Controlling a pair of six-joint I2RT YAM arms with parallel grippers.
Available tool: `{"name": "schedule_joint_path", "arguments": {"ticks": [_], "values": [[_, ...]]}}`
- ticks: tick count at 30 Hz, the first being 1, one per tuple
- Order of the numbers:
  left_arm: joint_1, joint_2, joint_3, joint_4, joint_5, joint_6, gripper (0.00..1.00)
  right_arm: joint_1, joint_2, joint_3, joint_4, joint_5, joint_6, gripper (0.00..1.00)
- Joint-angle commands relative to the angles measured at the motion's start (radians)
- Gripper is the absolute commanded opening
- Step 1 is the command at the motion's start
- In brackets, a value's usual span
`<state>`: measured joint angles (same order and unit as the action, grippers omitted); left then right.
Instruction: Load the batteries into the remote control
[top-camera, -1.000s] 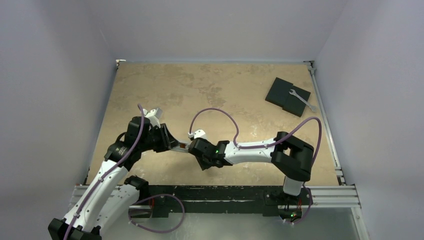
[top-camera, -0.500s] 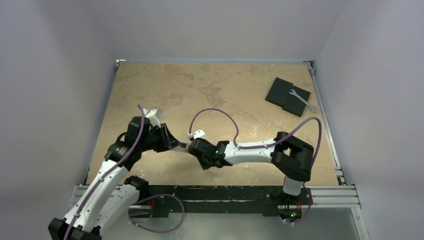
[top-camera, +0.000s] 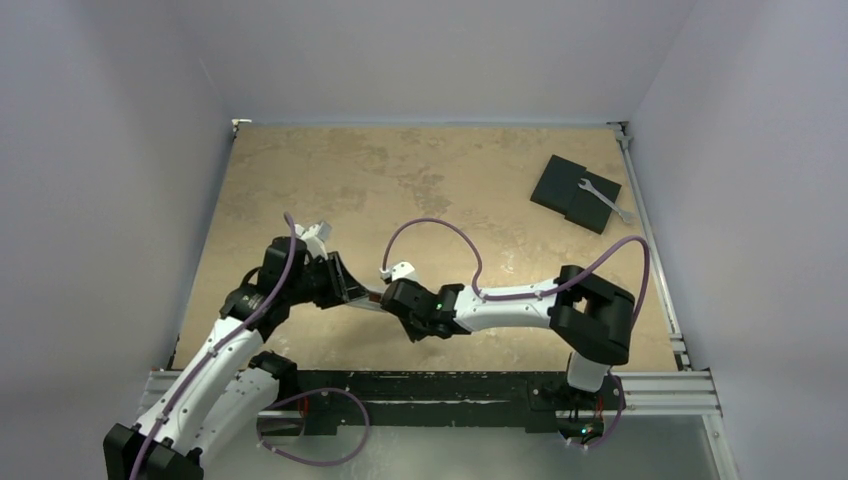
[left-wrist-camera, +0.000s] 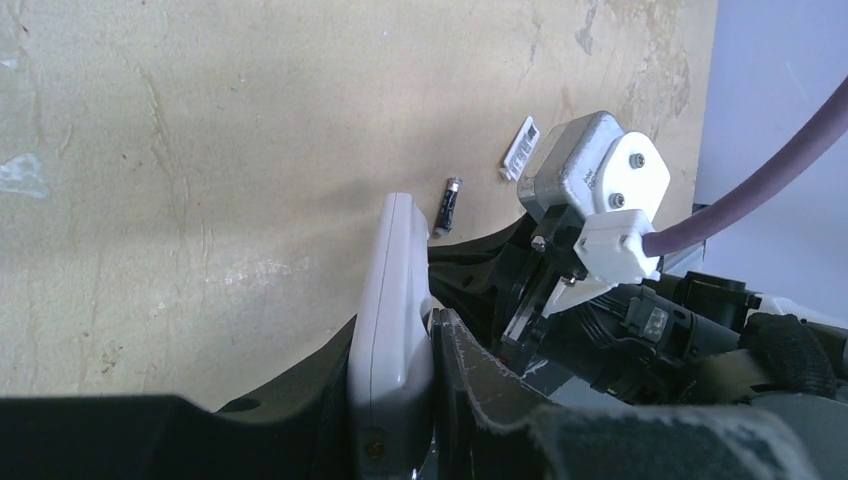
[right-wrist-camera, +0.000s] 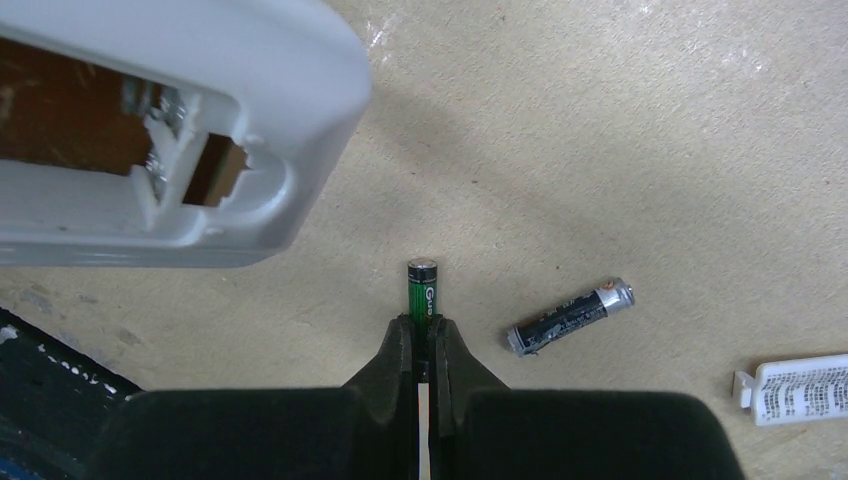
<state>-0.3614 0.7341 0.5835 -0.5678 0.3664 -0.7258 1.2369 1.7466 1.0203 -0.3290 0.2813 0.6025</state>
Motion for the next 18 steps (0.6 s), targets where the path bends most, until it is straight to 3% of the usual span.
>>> {"name": "schedule_joint_path", "arguments": {"ticks": [1,18], "values": [[-0.005,0.009,-0.037,0.116,0.063,-0.049,0.00,0.002,-0.023,-0.031,-0.037,0.043,-0.009,0.00],[-0.005,0.119,-0.192,0.391,0.196,-0.160,0.00,-0.076,-0.096,-0.105,-0.019,0.038,-0.030,0.00]]}}
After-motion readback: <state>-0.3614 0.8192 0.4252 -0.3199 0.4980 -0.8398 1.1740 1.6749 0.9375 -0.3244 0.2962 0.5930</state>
